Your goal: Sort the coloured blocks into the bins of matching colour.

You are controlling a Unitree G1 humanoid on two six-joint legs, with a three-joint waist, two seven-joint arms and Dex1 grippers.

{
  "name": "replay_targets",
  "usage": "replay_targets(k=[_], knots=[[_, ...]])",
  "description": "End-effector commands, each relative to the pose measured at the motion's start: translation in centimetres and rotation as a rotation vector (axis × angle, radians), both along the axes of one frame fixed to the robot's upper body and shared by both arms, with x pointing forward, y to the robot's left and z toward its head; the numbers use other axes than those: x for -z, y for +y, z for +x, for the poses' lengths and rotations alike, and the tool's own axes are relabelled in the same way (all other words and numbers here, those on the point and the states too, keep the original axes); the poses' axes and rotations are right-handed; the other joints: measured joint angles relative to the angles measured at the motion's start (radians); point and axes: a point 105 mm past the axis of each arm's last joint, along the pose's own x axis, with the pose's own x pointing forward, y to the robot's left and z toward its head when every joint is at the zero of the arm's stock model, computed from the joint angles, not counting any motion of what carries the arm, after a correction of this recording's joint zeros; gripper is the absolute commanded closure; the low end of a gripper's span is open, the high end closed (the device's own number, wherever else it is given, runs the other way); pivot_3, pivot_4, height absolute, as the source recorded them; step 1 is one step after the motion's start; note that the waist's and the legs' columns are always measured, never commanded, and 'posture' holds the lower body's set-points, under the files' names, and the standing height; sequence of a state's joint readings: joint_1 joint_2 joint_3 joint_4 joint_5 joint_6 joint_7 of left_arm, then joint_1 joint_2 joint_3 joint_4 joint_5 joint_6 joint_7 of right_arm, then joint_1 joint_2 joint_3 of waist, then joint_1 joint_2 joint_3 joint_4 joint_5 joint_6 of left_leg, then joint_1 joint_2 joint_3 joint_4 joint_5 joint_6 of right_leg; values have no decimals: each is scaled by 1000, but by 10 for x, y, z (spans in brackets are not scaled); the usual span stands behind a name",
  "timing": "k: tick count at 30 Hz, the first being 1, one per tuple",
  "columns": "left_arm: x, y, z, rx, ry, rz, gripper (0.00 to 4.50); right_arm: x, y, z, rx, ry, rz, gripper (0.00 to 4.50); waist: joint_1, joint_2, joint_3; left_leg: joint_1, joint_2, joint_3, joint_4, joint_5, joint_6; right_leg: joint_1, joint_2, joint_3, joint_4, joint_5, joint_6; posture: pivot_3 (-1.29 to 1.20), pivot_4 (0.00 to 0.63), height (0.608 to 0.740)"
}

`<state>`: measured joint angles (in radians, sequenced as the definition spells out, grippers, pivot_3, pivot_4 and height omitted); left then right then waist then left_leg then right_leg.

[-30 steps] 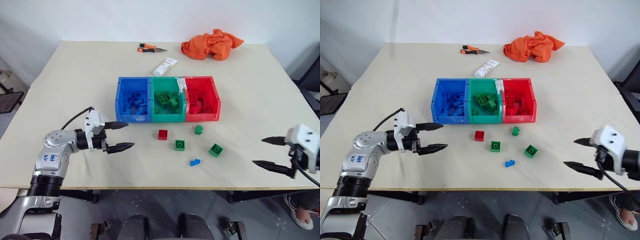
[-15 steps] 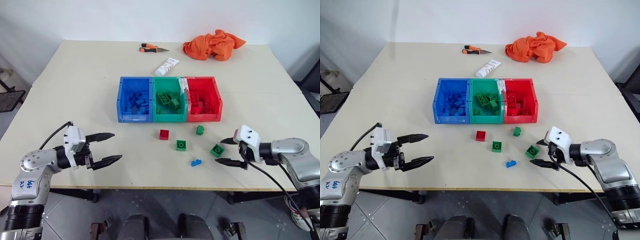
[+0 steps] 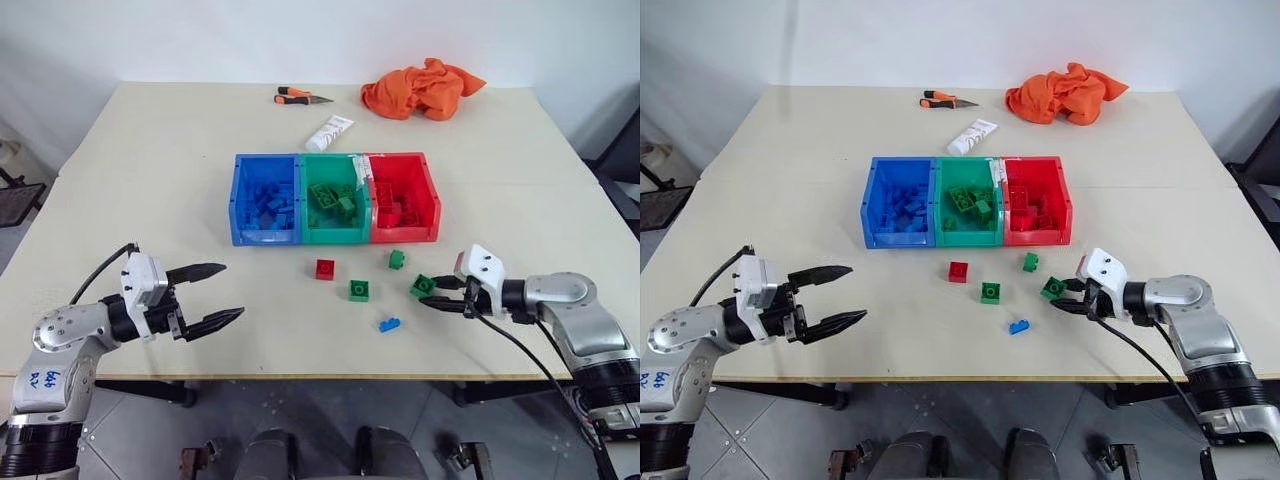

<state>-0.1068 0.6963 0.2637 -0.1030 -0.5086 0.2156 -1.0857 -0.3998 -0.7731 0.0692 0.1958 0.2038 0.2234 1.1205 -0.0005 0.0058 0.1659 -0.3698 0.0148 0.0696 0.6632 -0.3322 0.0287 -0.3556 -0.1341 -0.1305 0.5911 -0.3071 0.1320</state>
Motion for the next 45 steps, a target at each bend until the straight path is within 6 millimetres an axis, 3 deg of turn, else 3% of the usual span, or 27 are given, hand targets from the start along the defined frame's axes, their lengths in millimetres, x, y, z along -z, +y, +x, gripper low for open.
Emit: replay_targets(k=[1,6,11,14,19,26,28,31,34,40,42,45], knots=[[-7,0,6,15,-35,1,0,-40,3,8,24,-139,64,3040,0,0,0,0,0,0,0,0,0,0,0,0,0,0,0,0,150,740],[-13,0,17,24,-59,7,0,-96,24,22,54,-278,217,3040,-2,0,0,0,0,0,0,0,0,0,0,0,0,0,0,0,150,740],[-16,-3,19,31,-78,8,0,-123,64,40,-2,-278,309,3040,-6,0,0,0,1,0,-1,0,-1,-2,1,0,2,0,0,0,150,740],[-17,-4,17,28,-87,7,0,-131,92,51,-47,-279,341,3040,-9,0,0,0,0,0,-1,0,-1,-3,1,0,3,0,0,0,150,740],[-15,-4,11,10,-102,1,0,-121,136,90,-41,-285,312,3040,-23,0,0,-1,0,-1,-1,0,-1,-3,1,0,5,0,0,0,150,740],[-14,-4,9,-8,-107,-2,0,-121,151,110,-15,-309,299,545,-30,0,0,0,-1,-5,-1,0,-1,-4,1,0,11,0,0,0,150,740],[-14,-5,10,-7,-108,-4,0,-121,151,111,-23,-321,292,19,-31,0,0,0,-1,-5,-1,0,-1,-4,1,0,11,0,0,0,150,740],[-14,-7,13,0,-110,-9,0,-126,145,104,-65,-343,290,19,-31,0,0,0,-1,-5,-1,0,-1,-4,1,0,11,0,0,0,150,740],[-14,-11,18,21,-109,-15,0,-133,128,83,-159,-378,297,19,-25,0,0,0,-1,-6,0,0,-1,-4,1,0,11,0,0,0,150,740],[-14,-11,27,45,-104,-18,0,-113,71,14,-267,-306,237,19,-1,0,0,-1,-2,-7,0,0,0,-2,1,0,8,0,0,0,150,740],[-13,-8,30,47,-98,-14,0,-105,36,-5,-196,-260,186,19,-1,0,0,-1,-2,-5,0,0,0,-1,1,0,6,0,0,0,150,740],[-12,-4,32,50,-91,-7,0,-94,5,-22,-112,-203,101,19,1,0,0,-1,-2,-3,0,0,0,0,1,0,3,0,0,0,150,740]])
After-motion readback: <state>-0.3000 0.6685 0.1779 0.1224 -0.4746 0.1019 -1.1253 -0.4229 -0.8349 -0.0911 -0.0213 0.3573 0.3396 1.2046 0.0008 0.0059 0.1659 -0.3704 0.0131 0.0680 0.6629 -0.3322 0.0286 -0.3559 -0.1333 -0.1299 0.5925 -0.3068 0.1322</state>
